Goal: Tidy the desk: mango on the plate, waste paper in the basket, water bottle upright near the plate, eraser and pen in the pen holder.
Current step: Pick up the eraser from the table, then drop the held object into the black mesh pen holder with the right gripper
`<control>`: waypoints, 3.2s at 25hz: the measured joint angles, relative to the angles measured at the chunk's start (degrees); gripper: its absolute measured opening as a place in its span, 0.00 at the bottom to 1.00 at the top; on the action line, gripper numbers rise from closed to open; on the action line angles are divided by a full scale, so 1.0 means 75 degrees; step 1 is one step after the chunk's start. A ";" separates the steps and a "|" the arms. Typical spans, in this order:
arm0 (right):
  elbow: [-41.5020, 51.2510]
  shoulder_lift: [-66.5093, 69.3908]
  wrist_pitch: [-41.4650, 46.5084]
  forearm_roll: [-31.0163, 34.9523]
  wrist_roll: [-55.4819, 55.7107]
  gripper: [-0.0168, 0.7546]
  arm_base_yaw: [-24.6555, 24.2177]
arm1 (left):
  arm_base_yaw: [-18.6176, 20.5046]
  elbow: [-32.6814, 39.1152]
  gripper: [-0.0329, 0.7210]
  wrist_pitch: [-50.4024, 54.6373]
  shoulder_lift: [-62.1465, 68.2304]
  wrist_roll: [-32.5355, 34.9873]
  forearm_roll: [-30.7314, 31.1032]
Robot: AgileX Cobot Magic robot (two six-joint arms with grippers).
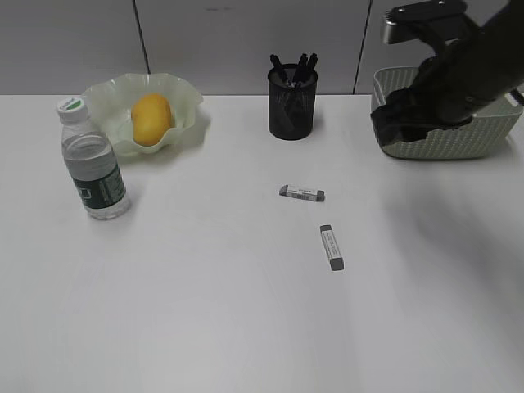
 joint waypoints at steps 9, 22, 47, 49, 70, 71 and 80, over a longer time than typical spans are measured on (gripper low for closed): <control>-0.1692 0.2626 0.2190 0.1726 -0.0449 0.53 0.0169 | 0.0405 0.0000 0.64 -0.0009 0.0000 -0.0006 0.0000; -0.1730 0.3367 0.1931 0.0227 0.1599 0.53 0.1454 | 0.0405 0.0000 0.60 -0.0009 0.0000 -0.0006 -0.0006; -0.1732 0.3121 0.0719 -0.0121 0.2008 0.23 0.1457 | 0.0405 0.0000 0.54 -0.0009 0.0000 -0.0006 -0.0006; -0.1724 0.2474 -0.0250 -0.0590 0.2018 0.23 0.1457 | 0.0405 0.0000 0.54 -0.0009 0.0000 -0.0006 -0.0006; -0.4866 0.4451 -0.4842 -0.1280 0.2258 0.23 0.0216 | 0.0405 0.0000 0.51 -0.0010 0.0000 -0.0006 -0.0006; -0.4972 0.4535 -0.4767 -0.1284 0.2294 0.23 0.0216 | 0.0405 0.0000 0.51 -0.0010 0.0000 -0.0006 -0.0006; -0.5112 0.5002 -0.4435 -0.1283 0.2597 0.23 0.0316 | 0.0405 0.0000 0.51 -0.0010 0.0000 -0.0006 -0.0006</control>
